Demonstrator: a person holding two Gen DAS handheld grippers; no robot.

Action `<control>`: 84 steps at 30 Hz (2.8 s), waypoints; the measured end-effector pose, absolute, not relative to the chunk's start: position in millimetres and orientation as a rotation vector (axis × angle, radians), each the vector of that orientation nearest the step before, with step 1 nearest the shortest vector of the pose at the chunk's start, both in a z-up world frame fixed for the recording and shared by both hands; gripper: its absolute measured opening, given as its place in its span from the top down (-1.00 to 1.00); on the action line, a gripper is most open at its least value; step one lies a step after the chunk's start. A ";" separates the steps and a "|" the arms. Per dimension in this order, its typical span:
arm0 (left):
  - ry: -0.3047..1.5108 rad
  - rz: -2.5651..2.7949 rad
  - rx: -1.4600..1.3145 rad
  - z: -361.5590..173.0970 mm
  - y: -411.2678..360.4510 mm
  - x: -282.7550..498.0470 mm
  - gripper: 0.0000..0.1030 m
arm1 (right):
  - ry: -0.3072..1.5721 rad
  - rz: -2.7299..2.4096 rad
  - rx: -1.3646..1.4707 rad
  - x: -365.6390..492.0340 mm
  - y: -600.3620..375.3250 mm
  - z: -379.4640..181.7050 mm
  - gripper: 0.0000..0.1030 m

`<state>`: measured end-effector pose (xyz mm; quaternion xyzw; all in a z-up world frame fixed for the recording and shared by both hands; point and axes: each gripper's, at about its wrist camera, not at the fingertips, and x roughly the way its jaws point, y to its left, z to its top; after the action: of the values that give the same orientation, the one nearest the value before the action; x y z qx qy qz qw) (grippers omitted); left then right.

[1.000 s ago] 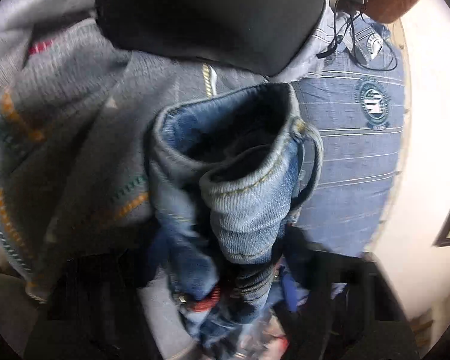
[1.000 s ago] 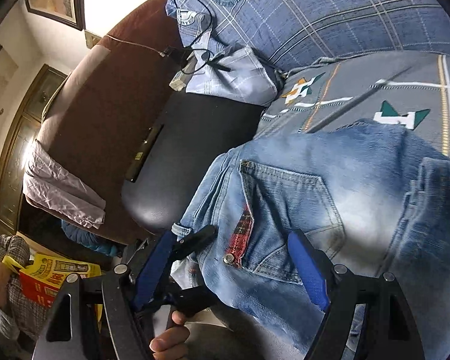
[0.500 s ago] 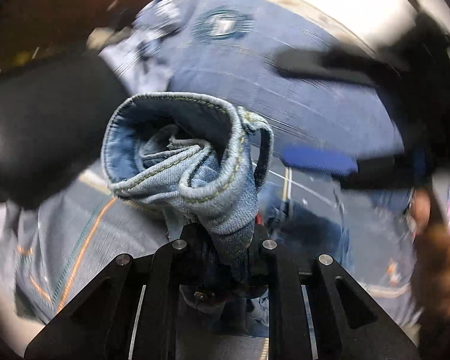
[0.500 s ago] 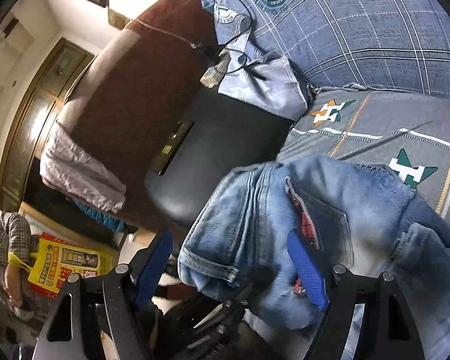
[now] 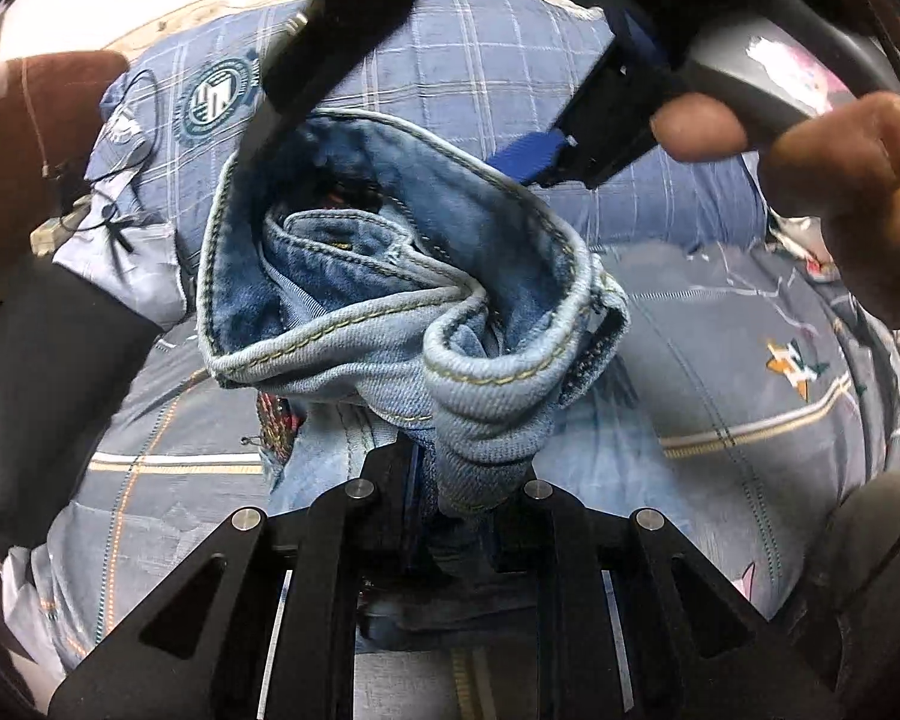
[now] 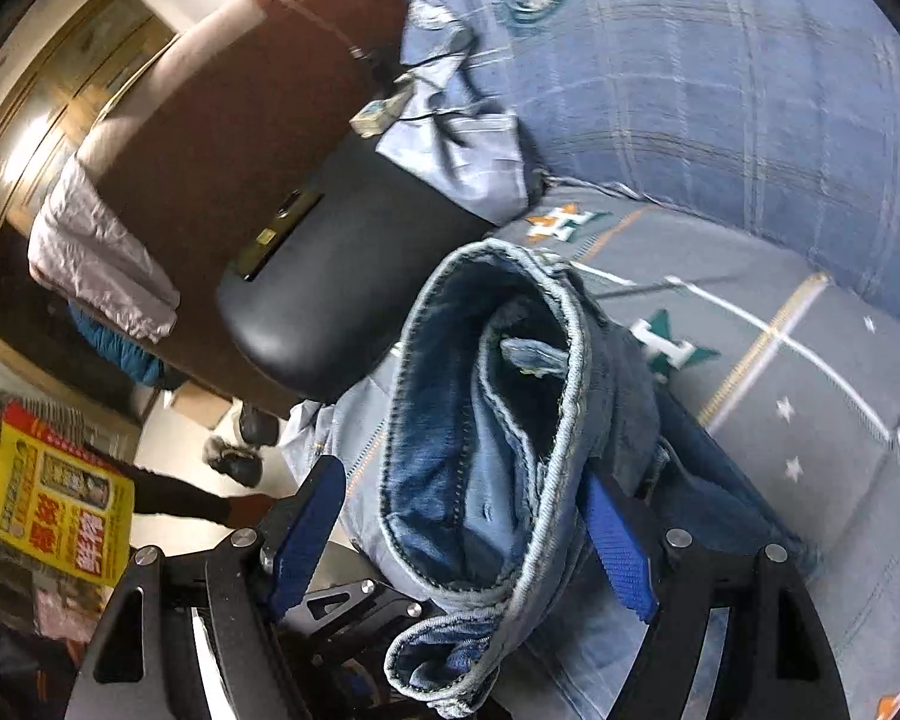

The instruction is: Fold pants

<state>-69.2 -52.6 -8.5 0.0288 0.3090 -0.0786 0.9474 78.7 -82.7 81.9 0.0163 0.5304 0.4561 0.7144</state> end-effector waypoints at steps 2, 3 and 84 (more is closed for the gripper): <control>0.615 -0.187 0.094 -7.1 -64.0 -72.9 0.71 | 1.187 0.981 0.065 81.2 -98.0 75.2 -0.51; 0.610 -0.196 0.111 -5.2 -73.9 -80.6 0.71 | 1.192 0.977 0.079 81.7 -103.1 73.2 -0.51; 0.947 -0.373 -0.324 -32.2 -52.7 -72.2 0.05 | 1.106 0.568 0.330 -22.8 -243.9 -54.6 0.66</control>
<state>-72.2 -52.7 -32.2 -0.1544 0.4513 -0.1777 0.8608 -22.8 -243.9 -54.6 0.1540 0.5157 0.2647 0.8001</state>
